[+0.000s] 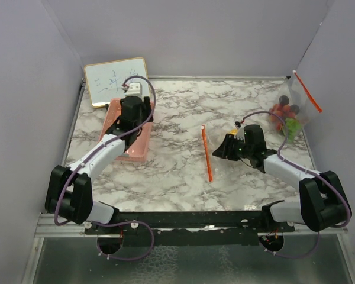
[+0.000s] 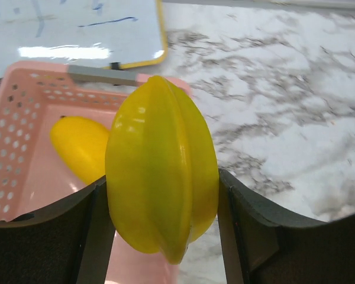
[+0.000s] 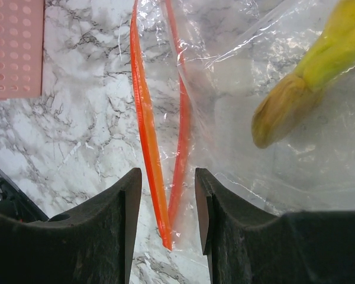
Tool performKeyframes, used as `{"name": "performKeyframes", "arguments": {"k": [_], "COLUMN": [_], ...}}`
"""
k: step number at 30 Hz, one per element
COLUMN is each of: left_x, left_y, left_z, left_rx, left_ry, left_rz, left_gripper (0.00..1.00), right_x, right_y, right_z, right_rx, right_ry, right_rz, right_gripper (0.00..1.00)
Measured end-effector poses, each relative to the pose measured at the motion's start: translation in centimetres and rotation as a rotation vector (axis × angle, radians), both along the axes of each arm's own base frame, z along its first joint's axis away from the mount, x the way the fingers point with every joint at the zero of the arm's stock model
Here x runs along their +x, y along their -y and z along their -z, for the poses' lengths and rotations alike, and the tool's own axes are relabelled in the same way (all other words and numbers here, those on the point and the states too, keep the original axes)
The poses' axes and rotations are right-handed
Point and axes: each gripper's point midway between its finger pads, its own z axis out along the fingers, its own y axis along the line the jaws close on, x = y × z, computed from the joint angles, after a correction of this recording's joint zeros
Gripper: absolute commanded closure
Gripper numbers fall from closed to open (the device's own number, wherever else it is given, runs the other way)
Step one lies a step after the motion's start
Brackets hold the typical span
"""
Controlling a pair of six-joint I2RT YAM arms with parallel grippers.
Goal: Open the zip-top bag and remove the fake food
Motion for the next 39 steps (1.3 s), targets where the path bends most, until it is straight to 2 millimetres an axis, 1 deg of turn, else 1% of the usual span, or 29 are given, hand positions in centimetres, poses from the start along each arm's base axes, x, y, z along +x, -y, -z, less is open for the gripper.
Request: {"name": "performKeyframes", "arguments": {"k": [1, 2, 4, 6, 8, 9, 12, 15, 18, 20, 22, 23, 25, 26, 27, 28, 29, 31, 32, 36, 39], "left_x": [0.6, 0.9, 1.1, 1.0, 1.0, 0.9, 0.9, 0.8, 0.4, -0.1, -0.4, -0.5, -1.1, -1.3, -1.8, -1.9, -2.5, -2.7, -2.8, -3.6, -4.6], "left_y": [-2.0, -3.6, -6.6, -8.1, -8.6, -8.7, -9.0, -9.0, -9.0, -8.6, -7.4, -6.3, -3.1, -1.9, 0.0, 0.4, 2.0, 2.8, 3.0, 3.7, 4.1], "left_z": [-0.3, -0.1, 0.9, 2.4, 3.8, 4.3, 5.7, 6.1, 6.1, 5.9, 5.3, 5.1, 4.5, 4.3, 4.1, 4.1, 4.0, 4.1, 4.2, 5.5, 7.0], "left_rx": [-0.038, -0.069, -0.097, -0.118, -0.134, -0.139, -0.15, -0.166, -0.183, -0.193, -0.194, -0.19, -0.179, -0.179, -0.181, -0.182, -0.194, -0.215, -0.224, -0.237, -0.234], "left_ry": [0.011, 0.011, -0.007, -0.044, -0.079, -0.092, -0.126, -0.137, -0.127, -0.119, -0.108, -0.103, -0.098, -0.096, -0.099, -0.099, -0.105, -0.109, -0.112, -0.145, -0.178], "left_rz": [-0.067, -0.121, -0.218, -0.277, -0.309, -0.319, -0.344, -0.357, -0.358, -0.342, -0.308, -0.281, -0.2, -0.168, -0.115, -0.104, -0.055, -0.02, -0.006, 0.033, 0.051], "left_gripper": [0.41, 0.41, 0.4, 0.36, 0.3, 0.26, 0.02, 0.01, 0.01, 0.01, 0.01, 0.01, 0.01, 0.01, 0.01, 0.01, 0.01, 0.01, 0.01, 0.01, 0.01], "right_x": [0.0, 0.0, -0.1, -0.1, 0.0, 0.0, -0.2, -0.4, -0.5, -0.6, -0.6, -0.5, -0.5, -0.4, -0.3, -0.3, -0.2, 0.0, 0.1, 0.6, 0.8], "right_y": [0.0, 0.0, 0.0, 0.0, 0.0, 0.0, 0.1, 0.3, 0.5, 0.6, 0.7, 0.7, 0.7, 0.7, 0.6, 0.2, 0.0, -0.5, -0.7, -1.4, -2.2], "right_z": [0.0, -0.1, -0.2, -0.7, -1.2, -1.3, -1.1, -0.8, -0.5, -0.5, -0.6, -0.7, -0.6, -0.5, -0.4, -0.5, -0.5, -0.9, -1.1, -1.1, -0.6], "right_rx": [0.001, 0.002, 0.002, 0.006, 0.01, 0.009, 0.002, -0.01, -0.024, -0.033, -0.042, -0.049, -0.079, -0.101, -0.13, -0.16, -0.186, -0.234, -0.26, -0.388, -0.483], "right_ry": [0.0, 0.002, 0.007, 0.022, 0.038, 0.043, 0.037, 0.026, 0.02, 0.023, 0.039, 0.048, 0.061, 0.064, 0.068, 0.073, 0.082, 0.101, 0.108, 0.104, 0.089], "right_rz": [-0.001, -0.002, -0.002, -0.001, -0.002, -0.004, -0.006, -0.004, -0.004, -0.008, -0.018, -0.027, -0.041, -0.044, -0.049, -0.058, -0.06, -0.061, -0.053, 0.003, 0.04], "right_gripper": [0.59, 0.59, 0.59, 0.58, 0.58, 0.58, 0.58, 0.57, 0.54, 0.51, 0.5, 0.48, 0.45, 0.43, 0.42, 0.4, 0.38, 0.3, 0.28, 0.26, 0.26]}}
